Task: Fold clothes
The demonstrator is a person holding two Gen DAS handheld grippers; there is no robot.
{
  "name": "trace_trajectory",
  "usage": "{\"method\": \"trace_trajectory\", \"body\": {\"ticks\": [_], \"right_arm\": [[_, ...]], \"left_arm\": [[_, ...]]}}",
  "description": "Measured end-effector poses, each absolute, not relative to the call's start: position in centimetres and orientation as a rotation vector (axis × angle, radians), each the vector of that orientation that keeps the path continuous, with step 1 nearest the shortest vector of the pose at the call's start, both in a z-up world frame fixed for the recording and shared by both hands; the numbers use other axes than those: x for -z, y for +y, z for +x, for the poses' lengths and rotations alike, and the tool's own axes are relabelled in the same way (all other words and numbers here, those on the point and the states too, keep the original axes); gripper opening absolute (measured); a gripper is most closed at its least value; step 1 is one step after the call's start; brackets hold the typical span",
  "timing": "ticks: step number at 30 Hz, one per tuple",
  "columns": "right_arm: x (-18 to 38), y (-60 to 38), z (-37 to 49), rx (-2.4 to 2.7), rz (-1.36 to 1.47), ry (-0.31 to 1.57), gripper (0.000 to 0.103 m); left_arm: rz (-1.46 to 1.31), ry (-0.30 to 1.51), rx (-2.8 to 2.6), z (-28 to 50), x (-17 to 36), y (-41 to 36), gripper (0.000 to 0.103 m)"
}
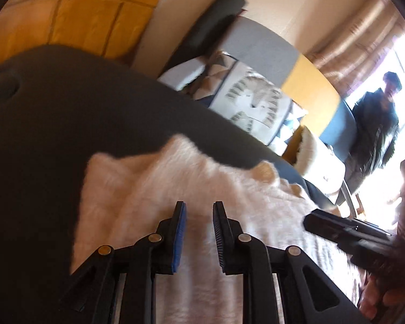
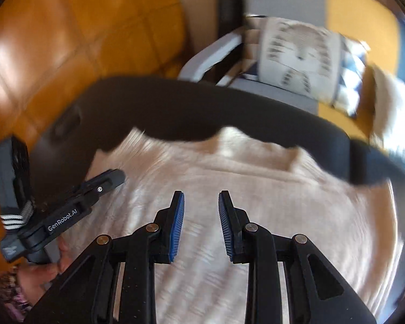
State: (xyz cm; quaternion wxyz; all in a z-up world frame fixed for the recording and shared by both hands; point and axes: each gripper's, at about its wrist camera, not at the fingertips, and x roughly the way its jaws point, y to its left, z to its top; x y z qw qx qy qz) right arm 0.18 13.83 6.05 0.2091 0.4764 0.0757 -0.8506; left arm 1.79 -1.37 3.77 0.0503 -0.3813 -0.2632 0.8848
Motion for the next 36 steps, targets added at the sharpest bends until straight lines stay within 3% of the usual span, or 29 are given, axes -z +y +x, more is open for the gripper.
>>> {"method": "trace_trajectory", "body": {"ticks": [3, 7, 11, 19, 24, 27, 32, 34, 36], "right_arm": [[-4.4, 11.0, -0.6, 2.341, 1.394, 0.321, 0.031], [-2.9, 10.5, -1.4, 2.349, 1.461, 0.309, 0.033], [-2.8, 11.1, -2.2, 2.342, 1.474, 0.235, 0.005], [-4.0, 11.5, -2.7, 2.483, 1.337, 0.138, 0.003], [-1.5, 11.7, -3.6, 2.480, 1.362, 0.126, 0.000], [-1.6, 13.2, -3.8, 2.433, 1.354, -0.023, 0.008], [-3.5, 13.4, -1.9, 2.426, 1.420, 0.021, 0.052], [-3.2, 12.7, -2.0, 2.397, 1.485, 0.091, 0.052], [-2.4, 11.6, -2.3, 2.388, 1.511, 0.192, 0.031]], "left_arm": [[-1.125, -0.844, -2.675, 2.8, -2.8, -3.1, 0.020], [-1.111, -0.827, -2.654, 2.4, -2.1, -3.4, 0.020], [-1.095, -0.869, -2.623, 2.3, -1.6, -3.9, 0.020], [-1.105, -0.919, -2.587, 2.6, -1.8, -4.5, 0.020], [-1.129, -0.952, -2.554, 2.4, -2.1, -4.5, 0.021], [-1.122, -0.950, -2.548, 2.2, -2.6, -4.2, 0.023], [-1.114, -0.915, -2.562, 1.6, -2.8, -3.1, 0.024], [-1.131, -0.897, -2.563, 1.3, -2.5, -2.5, 0.024], [-1.153, -0.879, -2.563, 1.2, -2.4, -2.1, 0.024]]}}
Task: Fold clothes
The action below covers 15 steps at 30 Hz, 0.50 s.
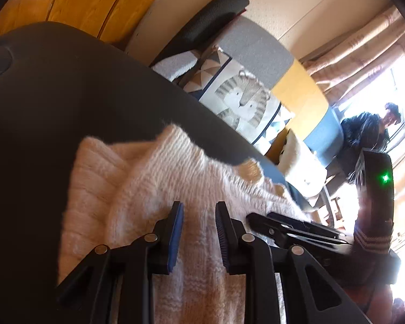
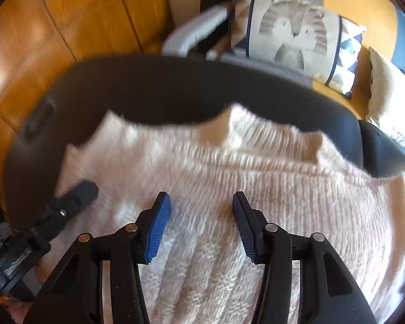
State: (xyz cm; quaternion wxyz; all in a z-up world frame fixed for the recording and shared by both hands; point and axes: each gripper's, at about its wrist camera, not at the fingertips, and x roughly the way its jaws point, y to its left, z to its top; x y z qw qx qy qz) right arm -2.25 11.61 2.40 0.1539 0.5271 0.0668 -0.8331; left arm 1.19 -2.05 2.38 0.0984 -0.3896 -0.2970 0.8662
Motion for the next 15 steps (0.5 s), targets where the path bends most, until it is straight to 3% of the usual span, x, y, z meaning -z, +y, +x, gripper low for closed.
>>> {"method": "trace_trajectory", "body": {"ticks": [1, 2, 6, 15], "right_arm": [[-2.2, 11.4, -2.3, 2.392, 1.495, 0.204, 0.013], [-2.1, 11.3, -2.4, 2.396, 1.484, 0.197, 0.008], [-2.3, 12.3, -2.8, 2.458, 1.413, 0.098, 0.004], [-0.1, 12.6, -2.7, 2.539, 1.270, 0.080, 0.005]], "left_arm": [[-1.149, -0.874, -2.561, 1.3, -2.4, -2.0, 0.024], [-1.145, -0.863, -2.564, 1.3, -2.4, -2.1, 0.025], [-1.153, -0.822, -2.576, 1.5, -2.1, -2.3, 0.025], [-1.142, -0.864, -2.525, 1.1, -3.0, -1.9, 0.025]]}}
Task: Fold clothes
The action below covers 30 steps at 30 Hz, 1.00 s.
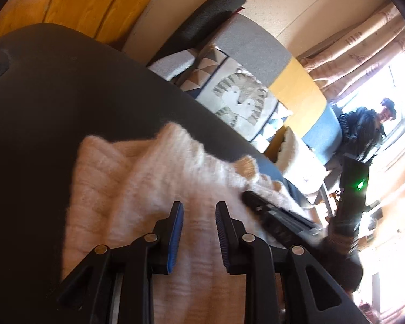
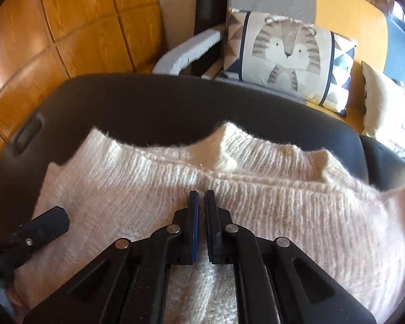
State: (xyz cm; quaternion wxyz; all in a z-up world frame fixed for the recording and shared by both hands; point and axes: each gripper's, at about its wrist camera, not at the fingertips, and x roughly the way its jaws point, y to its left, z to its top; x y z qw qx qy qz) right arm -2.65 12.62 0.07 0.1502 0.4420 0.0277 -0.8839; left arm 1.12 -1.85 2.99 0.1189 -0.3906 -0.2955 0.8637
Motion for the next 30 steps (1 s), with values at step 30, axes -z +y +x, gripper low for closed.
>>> {"method": "trace_trajectory", "body": {"ticks": [30], "right_arm": [[-2.7, 24.9, -1.2, 2.660, 1.183, -0.235, 0.029]], "left_arm": [[-1.124, -0.679, -2.526, -4.0, -0.1, 0.5, 0.025]]}}
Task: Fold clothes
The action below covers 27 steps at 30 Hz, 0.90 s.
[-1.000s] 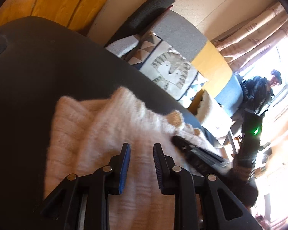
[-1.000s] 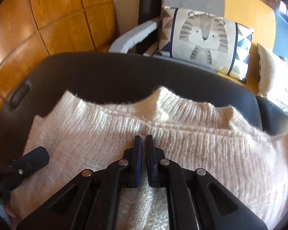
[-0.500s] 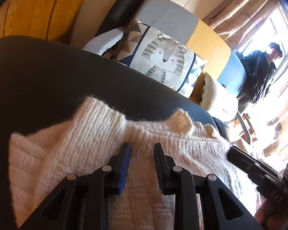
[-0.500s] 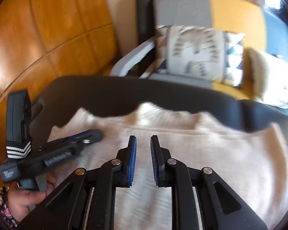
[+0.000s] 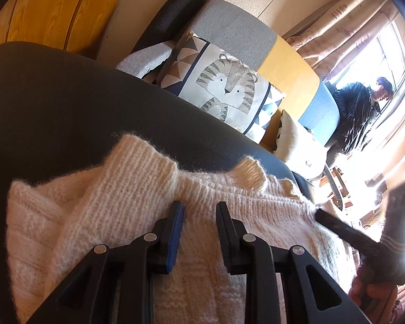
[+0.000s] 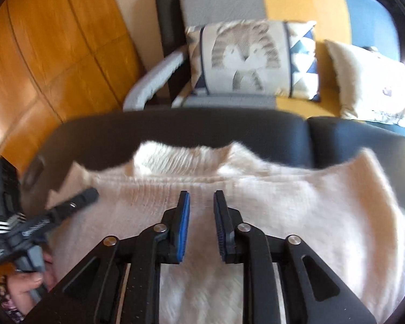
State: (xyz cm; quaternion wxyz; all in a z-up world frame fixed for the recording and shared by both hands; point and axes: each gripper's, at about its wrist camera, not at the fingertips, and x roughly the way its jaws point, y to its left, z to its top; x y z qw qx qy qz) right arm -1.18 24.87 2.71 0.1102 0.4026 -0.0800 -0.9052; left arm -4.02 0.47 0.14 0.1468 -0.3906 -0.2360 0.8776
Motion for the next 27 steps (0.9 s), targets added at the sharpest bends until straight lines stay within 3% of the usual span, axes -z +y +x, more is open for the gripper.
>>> {"method": "trace_trajectory", "body": {"ticks": [2, 7, 10, 13, 15, 16, 17, 23, 27], "right_arm": [[-3.3, 27.0, -0.3, 2.717, 1.166, -0.226, 0.033], [-1.3, 33.4, -1.6, 2.804, 1.402, -0.147, 0.034], [-0.7, 36.2, -1.7, 2.790, 1.329, -0.338, 0.033], [-1.2, 36.0, -1.3, 2.797, 1.322, -0.335, 0.034], [-1.9, 35.6, -0.2, 2.799, 1.283, -0.348, 0.045], [-2.3, 35.3, 0.4, 2.798, 1.258, -0.346, 0.060], [-2.6, 35.1, 1.0, 2.794, 1.229, -0.339, 0.063], [-1.8, 35.1, 1.0, 2.832, 1.346, -0.173, 0.062], [-1.4, 36.3, 0.7, 2.818, 1.313, -0.256, 0.062]], "left_arm": [[-1.122, -0.685, -2.522, -4.0, -0.1, 0.5, 0.025], [-1.119, -0.690, -2.520, -4.0, -0.1, 0.5, 0.025], [-1.118, -0.686, -2.520, -4.0, 0.0, 0.5, 0.025], [-1.116, -0.689, -2.519, -4.0, 0.0, 0.5, 0.025], [-1.114, -0.691, -2.518, -4.0, 0.0, 0.5, 0.025], [-1.114, -0.692, -2.517, -4.0, 0.0, 0.4, 0.025], [-1.113, -0.692, -2.517, -4.0, 0.0, 0.4, 0.025], [-1.108, -0.701, -2.511, -4.0, 0.1, 0.3, 0.025], [-1.102, -0.715, -2.502, -4.0, 0.2, 0.2, 0.025]]}}
